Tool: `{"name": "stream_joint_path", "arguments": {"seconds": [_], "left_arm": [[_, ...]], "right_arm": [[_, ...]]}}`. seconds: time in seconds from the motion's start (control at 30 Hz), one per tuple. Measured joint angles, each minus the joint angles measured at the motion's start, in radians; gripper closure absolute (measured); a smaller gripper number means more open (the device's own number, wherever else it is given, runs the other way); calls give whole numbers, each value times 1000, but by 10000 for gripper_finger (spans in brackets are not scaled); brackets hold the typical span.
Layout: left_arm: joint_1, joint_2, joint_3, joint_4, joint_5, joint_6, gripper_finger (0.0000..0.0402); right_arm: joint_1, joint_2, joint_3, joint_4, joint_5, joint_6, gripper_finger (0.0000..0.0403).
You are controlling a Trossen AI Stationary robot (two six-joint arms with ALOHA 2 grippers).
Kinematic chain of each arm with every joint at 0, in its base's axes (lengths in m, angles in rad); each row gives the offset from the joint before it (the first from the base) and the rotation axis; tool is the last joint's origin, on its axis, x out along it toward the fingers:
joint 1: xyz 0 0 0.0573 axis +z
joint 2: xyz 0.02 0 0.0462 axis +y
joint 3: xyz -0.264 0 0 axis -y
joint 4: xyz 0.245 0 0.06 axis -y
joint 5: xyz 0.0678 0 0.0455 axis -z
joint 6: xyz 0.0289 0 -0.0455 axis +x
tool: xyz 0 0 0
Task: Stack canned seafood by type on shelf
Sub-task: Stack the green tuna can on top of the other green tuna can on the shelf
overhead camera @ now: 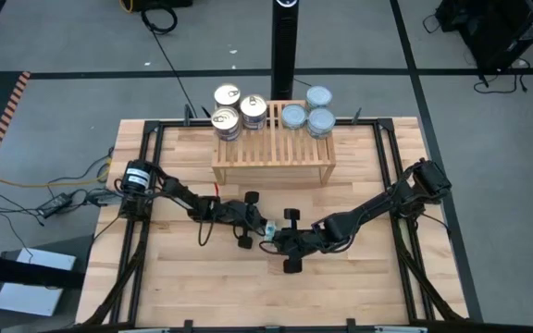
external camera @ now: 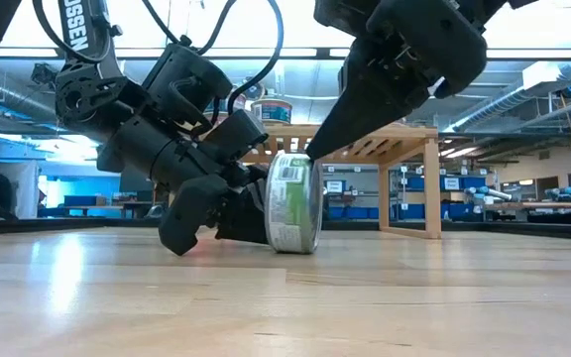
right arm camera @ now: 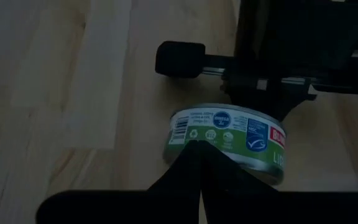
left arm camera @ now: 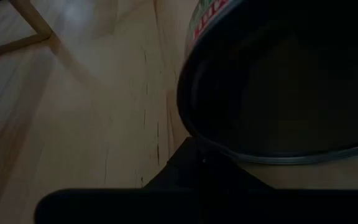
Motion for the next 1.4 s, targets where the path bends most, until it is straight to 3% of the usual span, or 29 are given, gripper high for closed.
{"name": "stream_joint_path", "arguments": {"seconds": [0.23,0.53,0.87,1.4], "left_arm": [[-8,0,-1,12,-22,1,396],[-12,-14,0,-38,-89,1,396],[-14,-185,-7,-337,-220,16,396],[-13,-194,-4,-248,-201,-60,396]], "right_arm": [[-32,0,2,23,-57,-14,393],[-34,2,1,40,-57,-29,393],[-37,5,0,38,-56,12,393],[-62,5,0,89,-57,21,393]]}}
